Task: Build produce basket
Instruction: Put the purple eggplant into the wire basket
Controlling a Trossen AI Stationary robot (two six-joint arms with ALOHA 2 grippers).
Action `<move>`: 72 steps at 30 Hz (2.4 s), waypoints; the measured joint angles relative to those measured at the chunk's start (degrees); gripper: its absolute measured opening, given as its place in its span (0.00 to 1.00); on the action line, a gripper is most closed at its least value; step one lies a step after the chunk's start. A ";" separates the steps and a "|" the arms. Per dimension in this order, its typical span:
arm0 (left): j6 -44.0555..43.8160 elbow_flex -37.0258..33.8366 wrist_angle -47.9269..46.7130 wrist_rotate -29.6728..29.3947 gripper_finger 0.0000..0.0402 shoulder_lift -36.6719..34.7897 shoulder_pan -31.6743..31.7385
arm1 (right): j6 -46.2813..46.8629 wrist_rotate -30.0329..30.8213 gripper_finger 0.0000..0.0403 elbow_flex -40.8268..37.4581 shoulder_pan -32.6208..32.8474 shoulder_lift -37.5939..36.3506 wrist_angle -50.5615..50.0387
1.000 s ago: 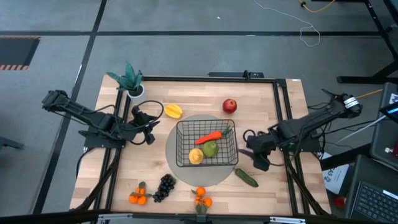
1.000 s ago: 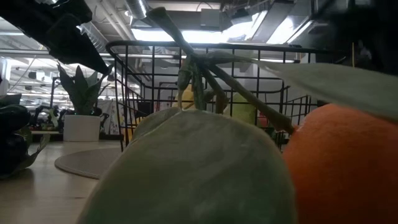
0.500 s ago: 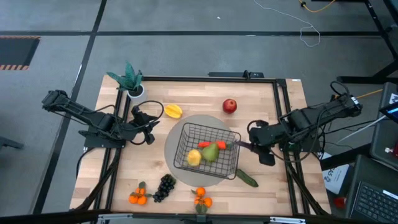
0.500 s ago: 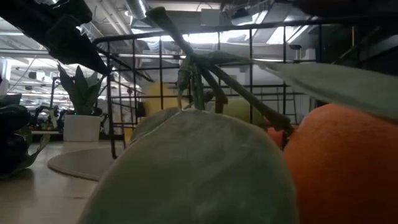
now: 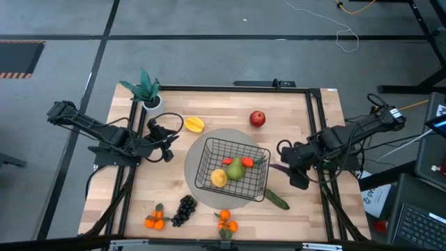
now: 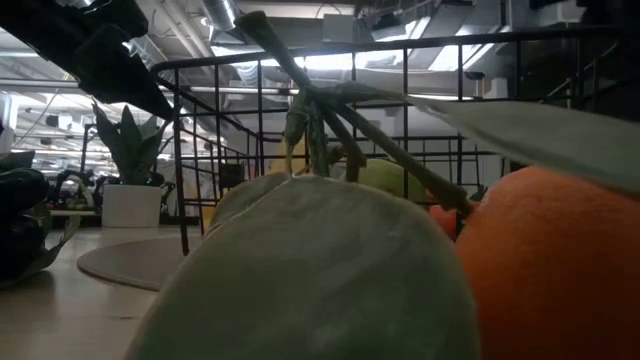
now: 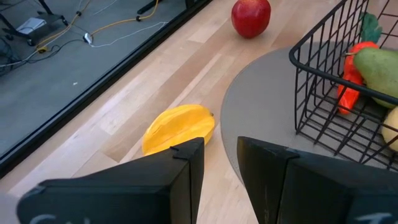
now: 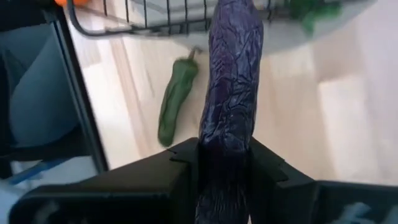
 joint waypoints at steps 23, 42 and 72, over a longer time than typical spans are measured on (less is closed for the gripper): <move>-0.02 0.00 0.00 0.00 0.21 0.00 -0.01 | 1.06 11.42 0.18 -15.61 1.81 0.02 11.82; -0.02 0.00 0.00 0.00 0.21 0.00 -0.01 | -10.40 26.93 0.18 -15.61 -4.98 0.02 16.63; -0.02 0.00 0.00 0.00 0.21 0.00 0.01 | 1.42 25.75 0.18 -15.50 -6.92 -0.02 -3.83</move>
